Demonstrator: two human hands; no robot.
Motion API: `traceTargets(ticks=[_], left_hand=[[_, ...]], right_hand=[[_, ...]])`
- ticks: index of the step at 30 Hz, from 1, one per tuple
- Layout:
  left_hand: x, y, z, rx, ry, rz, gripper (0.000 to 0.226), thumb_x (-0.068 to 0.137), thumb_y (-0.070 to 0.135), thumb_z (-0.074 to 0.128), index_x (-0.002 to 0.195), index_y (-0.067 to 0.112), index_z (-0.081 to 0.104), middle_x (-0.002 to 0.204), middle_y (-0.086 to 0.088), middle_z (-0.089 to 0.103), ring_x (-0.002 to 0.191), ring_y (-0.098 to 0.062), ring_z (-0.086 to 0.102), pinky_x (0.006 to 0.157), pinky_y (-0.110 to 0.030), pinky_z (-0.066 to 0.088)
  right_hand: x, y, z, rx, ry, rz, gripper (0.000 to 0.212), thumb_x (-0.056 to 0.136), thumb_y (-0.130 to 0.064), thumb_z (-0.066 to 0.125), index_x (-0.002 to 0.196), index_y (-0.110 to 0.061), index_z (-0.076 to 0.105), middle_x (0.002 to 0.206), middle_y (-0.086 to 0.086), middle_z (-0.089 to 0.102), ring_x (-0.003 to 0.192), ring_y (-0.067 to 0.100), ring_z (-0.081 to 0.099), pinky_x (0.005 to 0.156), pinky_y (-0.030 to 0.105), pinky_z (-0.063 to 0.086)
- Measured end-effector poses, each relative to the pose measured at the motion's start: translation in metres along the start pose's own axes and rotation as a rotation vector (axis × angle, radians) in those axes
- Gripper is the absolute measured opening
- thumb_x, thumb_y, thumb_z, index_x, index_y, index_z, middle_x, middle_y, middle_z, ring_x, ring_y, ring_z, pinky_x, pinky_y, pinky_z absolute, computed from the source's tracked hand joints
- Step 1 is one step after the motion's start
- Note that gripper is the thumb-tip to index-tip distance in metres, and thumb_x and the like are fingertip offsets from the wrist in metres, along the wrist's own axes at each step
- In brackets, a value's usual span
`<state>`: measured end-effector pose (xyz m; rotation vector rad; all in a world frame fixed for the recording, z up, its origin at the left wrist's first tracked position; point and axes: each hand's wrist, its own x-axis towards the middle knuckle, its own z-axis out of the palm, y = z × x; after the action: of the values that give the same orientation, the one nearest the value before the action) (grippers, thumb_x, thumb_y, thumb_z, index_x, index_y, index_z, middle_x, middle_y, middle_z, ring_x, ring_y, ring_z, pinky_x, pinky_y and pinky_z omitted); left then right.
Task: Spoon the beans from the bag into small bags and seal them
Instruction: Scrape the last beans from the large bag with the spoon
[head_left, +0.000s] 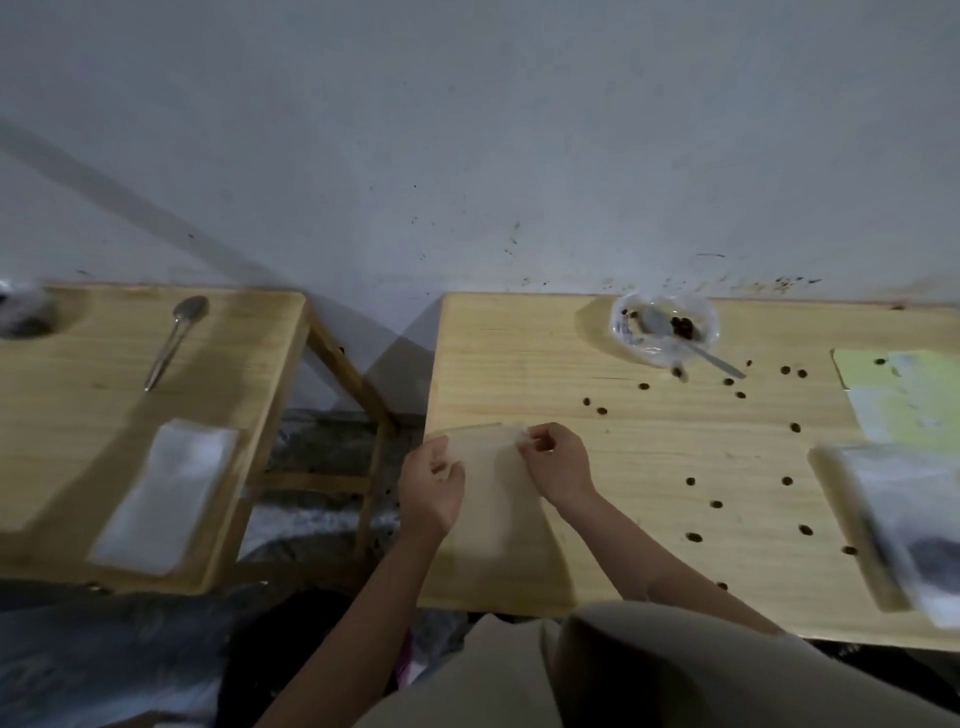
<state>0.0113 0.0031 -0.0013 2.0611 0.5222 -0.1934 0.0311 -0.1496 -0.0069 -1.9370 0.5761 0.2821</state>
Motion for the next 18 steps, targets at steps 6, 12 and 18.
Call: traceTargets(ticks=[6,12,18], left_hand=[[-0.003,0.038,-0.008,-0.221,0.033,0.182,0.029,0.082,-0.004,0.067,0.109,0.007,0.064,0.092,0.004,0.063,0.085,-0.006,0.059,0.070,-0.005,0.046],[-0.010,0.085,-0.003,-0.228,-0.072,0.407,0.030,0.082,0.001,0.068,0.100,0.026,0.066,0.101,0.010,0.064,0.090,0.000,0.059,0.079,-0.017,0.050],[-0.033,0.132,0.016,-0.370,-0.012,0.315,0.027,0.073,0.018,0.081,0.092,0.015,0.061,0.097,0.002,0.063,0.087,-0.003,0.063,0.074,-0.020,0.052]], right_hand=[[-0.008,-0.025,-0.055,0.162,-0.137,-0.184,0.014,0.085,-0.008,0.066,0.074,-0.015,0.062,0.075,-0.001,0.064,0.062,0.014,0.059,0.059,0.020,0.046],[-0.020,-0.055,-0.104,-0.004,-0.271,-0.353,0.010,0.083,-0.008,0.067,0.074,-0.010,0.069,0.073,0.006,0.071,0.065,0.014,0.062,0.064,0.026,0.050],[-0.026,-0.059,-0.129,0.093,-0.006,-0.379,0.017,0.077,-0.011,0.075,0.062,-0.013,0.068,0.061,-0.004,0.065,0.054,0.004,0.055,0.055,0.015,0.045]])
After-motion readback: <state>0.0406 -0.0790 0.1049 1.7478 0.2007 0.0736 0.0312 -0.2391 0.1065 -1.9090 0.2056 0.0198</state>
